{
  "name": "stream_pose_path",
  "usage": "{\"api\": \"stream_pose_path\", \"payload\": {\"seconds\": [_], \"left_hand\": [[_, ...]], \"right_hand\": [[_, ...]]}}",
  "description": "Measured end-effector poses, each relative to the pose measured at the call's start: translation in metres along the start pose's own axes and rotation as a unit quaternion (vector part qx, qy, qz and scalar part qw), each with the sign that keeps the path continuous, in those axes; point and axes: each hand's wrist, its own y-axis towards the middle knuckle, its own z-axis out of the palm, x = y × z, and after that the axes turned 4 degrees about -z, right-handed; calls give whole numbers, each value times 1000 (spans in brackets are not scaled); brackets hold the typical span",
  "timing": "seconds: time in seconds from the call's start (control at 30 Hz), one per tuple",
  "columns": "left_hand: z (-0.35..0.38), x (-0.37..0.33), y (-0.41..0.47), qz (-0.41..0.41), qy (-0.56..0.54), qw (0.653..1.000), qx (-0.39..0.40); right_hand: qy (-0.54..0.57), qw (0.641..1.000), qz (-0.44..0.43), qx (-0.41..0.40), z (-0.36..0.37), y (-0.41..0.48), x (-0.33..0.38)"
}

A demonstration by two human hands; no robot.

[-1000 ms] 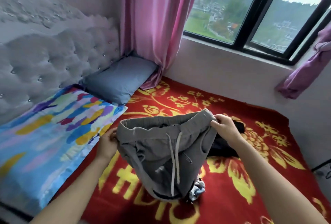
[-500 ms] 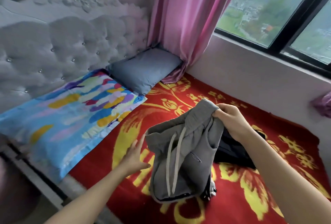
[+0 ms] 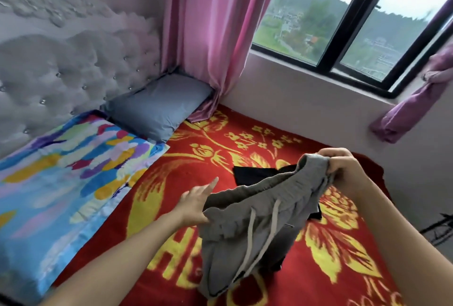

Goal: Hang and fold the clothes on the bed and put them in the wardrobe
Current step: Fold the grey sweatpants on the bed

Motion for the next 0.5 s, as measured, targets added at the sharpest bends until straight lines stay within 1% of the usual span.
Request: {"api": "stream_pose_path", "payload": {"seconds": [0.07,0.1,0.17,0.27,0.37,0.43,0.5], "left_hand": [[2,-9,-1,24,-91,996,8],[3,-12,-4,47,-118,992,-1],[1,-20,-9,74,-121,990,-30],[-13,-30,-20,65,-151,985,-52],[-30,-33,-34,63,-189,976,-90],[-35,-34,-47,69,-208,968,-119],[-33,-33,-59,67,-222,966,-112]], "right_hand": [[15,999,-1,-41,-14,-5,-1],[11,998,1,-69,-22,-6,-5],[6,991,14,-130,-40,-8,-19],[-4,979,27,-201,-60,-13,-44],[-31,972,41,-227,-69,-16,-74],[-38,970,63,-231,-70,-18,-96],[-30,967,92,-236,-66,-17,-115]]}}
